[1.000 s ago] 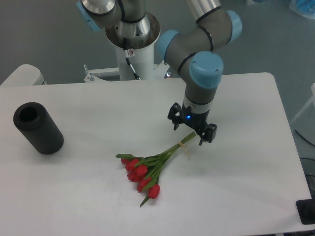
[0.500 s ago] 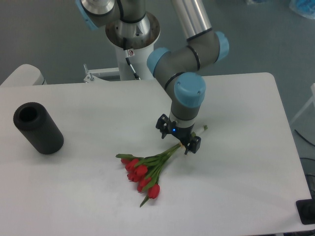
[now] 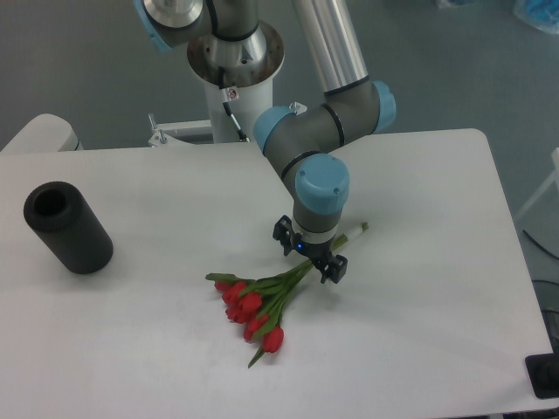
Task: Pick up the flowers from the table
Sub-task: 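Close the gripper around the tulip stems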
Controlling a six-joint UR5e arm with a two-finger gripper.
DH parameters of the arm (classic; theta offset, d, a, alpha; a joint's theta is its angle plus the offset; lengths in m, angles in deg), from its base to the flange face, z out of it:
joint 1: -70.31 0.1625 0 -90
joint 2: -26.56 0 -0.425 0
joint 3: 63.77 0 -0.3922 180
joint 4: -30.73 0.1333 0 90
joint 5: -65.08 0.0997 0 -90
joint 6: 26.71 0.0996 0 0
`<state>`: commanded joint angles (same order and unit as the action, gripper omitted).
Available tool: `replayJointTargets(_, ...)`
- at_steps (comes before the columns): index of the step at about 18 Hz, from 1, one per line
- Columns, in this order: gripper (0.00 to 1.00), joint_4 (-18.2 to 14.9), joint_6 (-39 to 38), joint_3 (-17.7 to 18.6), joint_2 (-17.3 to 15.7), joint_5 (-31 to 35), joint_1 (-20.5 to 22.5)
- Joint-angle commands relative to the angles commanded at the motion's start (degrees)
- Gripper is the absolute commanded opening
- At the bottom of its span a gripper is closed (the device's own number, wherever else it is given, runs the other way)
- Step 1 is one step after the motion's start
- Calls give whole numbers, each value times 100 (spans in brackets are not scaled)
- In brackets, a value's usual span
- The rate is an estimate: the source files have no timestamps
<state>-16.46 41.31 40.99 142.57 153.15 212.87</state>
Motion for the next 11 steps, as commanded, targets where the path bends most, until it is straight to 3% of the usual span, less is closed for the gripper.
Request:
replayJointTargets(3, 35, 0, 18, -9, 0, 0, 0)
replayJointTargets(11, 13, 0, 53, -70, -26, -9, 17)
